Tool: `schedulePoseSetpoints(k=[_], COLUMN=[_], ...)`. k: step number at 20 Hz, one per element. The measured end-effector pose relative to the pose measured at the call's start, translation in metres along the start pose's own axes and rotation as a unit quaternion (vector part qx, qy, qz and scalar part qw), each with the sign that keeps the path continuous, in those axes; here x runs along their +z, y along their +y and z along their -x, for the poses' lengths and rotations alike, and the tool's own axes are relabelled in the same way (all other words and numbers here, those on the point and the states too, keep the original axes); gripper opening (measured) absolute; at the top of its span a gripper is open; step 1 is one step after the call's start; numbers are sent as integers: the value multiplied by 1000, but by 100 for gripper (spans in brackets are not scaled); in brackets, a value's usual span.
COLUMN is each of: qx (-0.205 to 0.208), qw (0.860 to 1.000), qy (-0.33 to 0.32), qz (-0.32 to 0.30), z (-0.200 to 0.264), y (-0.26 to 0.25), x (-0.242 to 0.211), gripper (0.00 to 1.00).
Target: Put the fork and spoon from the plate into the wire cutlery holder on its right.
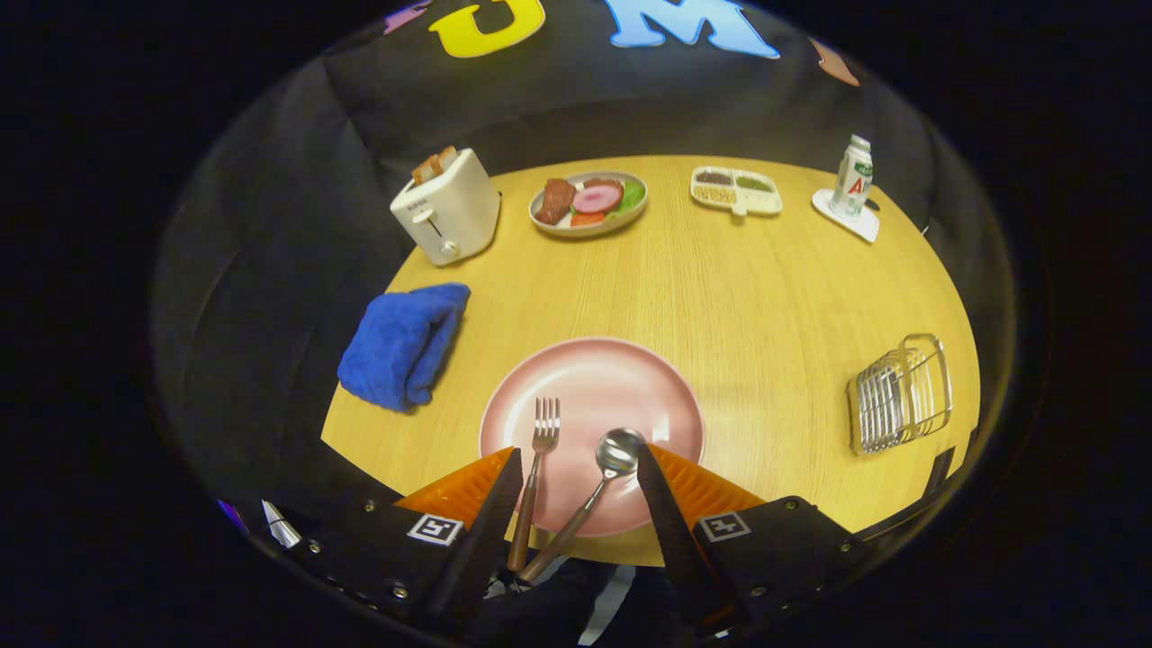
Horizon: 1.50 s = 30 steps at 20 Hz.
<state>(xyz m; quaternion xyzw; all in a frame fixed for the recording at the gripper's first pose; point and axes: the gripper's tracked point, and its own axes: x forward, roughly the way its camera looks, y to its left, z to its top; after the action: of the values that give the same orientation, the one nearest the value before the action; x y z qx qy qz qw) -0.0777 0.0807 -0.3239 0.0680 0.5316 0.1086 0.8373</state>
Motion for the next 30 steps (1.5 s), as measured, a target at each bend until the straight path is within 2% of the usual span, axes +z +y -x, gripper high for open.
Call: schedulePoseSetpoints(k=[6, 8, 13, 14, 15, 16, 19, 20, 30], qx=[-4, -7, -6, -16, -18, 1, 6, 11, 32], qw=[995, 992, 989, 988, 987, 986, 984, 984, 982], qy=[77, 100, 126, 124, 128, 135, 125, 124, 71], qz=[-58, -72, -71, -86, -95, -101, -124, -127, -171], z=[-38, -46, -58, -69, -69, -66, -61, -60, -35], y=[-10, -13, -10, -15, -12, -7, -8, -7, -20], x=[-39, -44, -50, -45, -47, -47, -39, -38, -4], gripper=[80, 39, 39, 39, 14, 14, 14, 2, 2])
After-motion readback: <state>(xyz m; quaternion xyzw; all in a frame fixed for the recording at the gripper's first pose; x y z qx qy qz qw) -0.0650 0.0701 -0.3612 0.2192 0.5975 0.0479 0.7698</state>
